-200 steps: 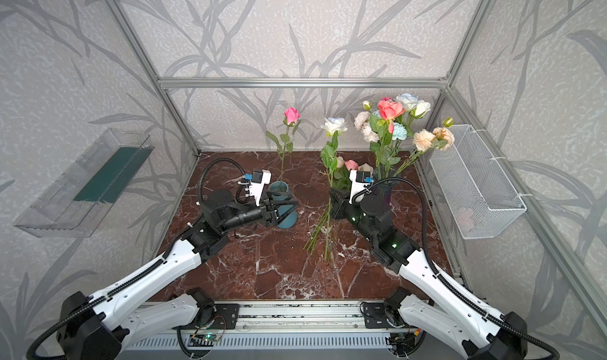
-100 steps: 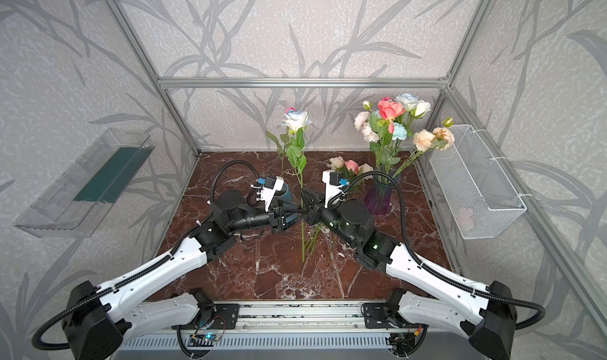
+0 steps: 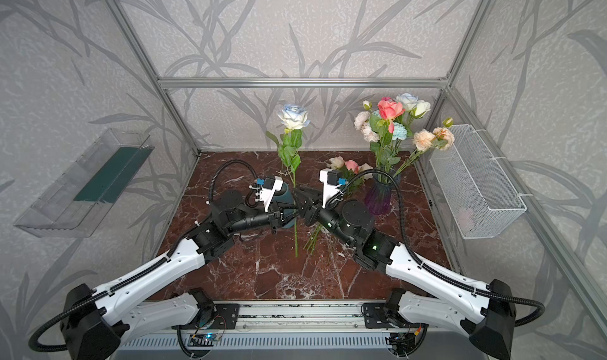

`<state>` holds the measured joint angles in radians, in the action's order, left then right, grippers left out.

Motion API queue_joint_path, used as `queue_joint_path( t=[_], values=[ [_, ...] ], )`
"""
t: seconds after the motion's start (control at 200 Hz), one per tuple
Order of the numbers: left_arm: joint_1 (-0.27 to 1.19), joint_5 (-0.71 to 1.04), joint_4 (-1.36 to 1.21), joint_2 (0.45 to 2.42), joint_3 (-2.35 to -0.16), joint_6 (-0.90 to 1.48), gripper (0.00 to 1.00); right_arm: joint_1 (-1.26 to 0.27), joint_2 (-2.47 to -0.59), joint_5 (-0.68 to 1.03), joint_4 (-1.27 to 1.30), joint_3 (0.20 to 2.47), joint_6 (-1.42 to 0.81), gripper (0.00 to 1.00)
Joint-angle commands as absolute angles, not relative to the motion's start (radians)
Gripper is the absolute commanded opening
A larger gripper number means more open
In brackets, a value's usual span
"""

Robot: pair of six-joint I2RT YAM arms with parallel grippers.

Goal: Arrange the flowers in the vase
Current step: 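Lift the white rose with the left gripper while the right gripper releases and withdraws, then lower the white rose into the teal cup with the left gripper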

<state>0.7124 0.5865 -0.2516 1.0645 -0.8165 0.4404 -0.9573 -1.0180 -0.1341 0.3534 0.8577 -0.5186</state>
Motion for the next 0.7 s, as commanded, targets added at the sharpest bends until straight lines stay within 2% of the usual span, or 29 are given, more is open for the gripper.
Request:
queue_joint_path(
  t=[0.0,0.145,0.28,0.54,0.695],
  values=[
    [0.710,0.409,-0.186,0.993,-0.868,0.287,0.00,-0.962,-0.935,-0.187,0.335,0.877,-0.473,0.48],
    [0.710,0.082,-0.135,0.974,-0.975,0.082,0.00,-0.962,-0.843,-0.304,0.316,0.815,-0.436,0.51],
    [0.702,-0.143,-0.234,1.061,-1.008,-0.099,0.00,-0.961,-0.791,-0.361,0.322,0.749,-0.445,0.52],
    [0.619,-0.131,-0.374,1.208,-1.045,-0.094,0.00,-0.960,-0.703,-0.384,0.252,0.705,-0.434,0.53],
    [0.556,-0.075,-0.362,1.258,-1.075,-0.019,0.00,-0.959,-0.663,-0.392,0.219,0.689,-0.422,0.53]
  ],
)
